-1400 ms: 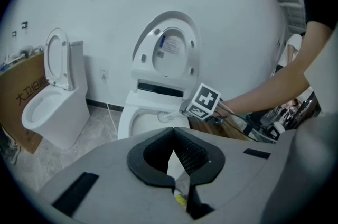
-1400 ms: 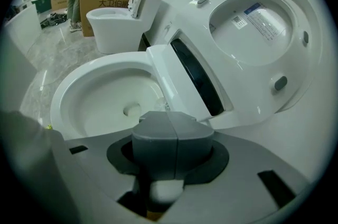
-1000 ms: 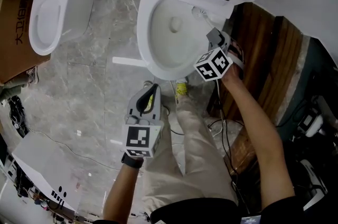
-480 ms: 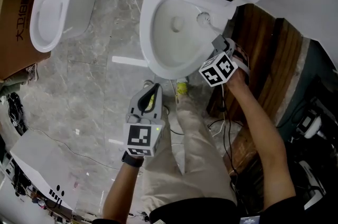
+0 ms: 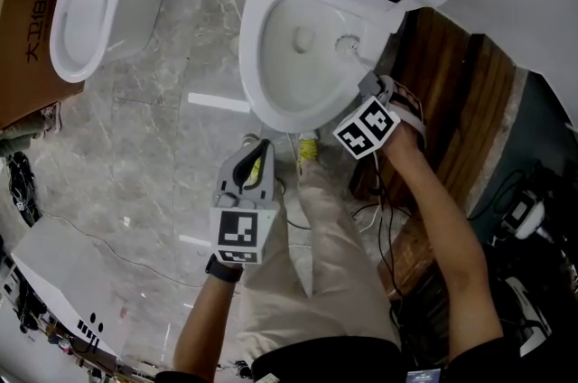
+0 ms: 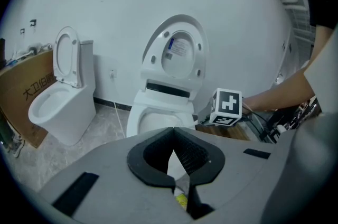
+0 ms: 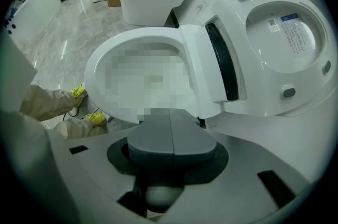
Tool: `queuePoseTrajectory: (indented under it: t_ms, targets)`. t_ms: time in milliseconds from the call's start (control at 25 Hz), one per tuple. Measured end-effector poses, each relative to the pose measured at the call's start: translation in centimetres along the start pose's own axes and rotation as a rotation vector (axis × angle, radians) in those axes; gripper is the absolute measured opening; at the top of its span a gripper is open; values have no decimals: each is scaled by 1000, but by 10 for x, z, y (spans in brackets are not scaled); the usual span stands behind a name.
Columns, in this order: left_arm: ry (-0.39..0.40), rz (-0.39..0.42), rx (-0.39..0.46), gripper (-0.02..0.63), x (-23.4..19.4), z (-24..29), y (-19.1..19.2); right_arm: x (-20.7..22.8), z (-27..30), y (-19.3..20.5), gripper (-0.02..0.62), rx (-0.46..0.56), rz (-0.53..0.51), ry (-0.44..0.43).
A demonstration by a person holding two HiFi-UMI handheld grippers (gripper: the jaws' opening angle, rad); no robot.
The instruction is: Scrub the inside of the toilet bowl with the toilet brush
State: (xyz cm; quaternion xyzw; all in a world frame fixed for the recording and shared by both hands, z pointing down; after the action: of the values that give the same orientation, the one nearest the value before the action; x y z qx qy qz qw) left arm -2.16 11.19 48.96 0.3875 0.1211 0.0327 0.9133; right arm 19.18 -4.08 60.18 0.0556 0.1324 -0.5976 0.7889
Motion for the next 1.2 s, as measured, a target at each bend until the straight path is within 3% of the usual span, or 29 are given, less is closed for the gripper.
queuePoseTrajectory:
  t_ms: [1200]
  targets:
    - [2,1,-10,18,-6,-5,3,-82,-36,-6,163,-8,-73,-186]
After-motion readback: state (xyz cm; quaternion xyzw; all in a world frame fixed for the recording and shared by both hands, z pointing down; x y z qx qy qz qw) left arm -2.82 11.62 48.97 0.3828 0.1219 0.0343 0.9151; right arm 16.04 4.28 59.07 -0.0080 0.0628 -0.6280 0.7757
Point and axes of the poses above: the fingertips, and each gripper's own axes: z forward along the fingers, x to its right, y out of its underside, the point moved 8 cm from there along -z, backward along the fingers, and after that the axes turned 5 degrees about -y, right-handed, at the moved point
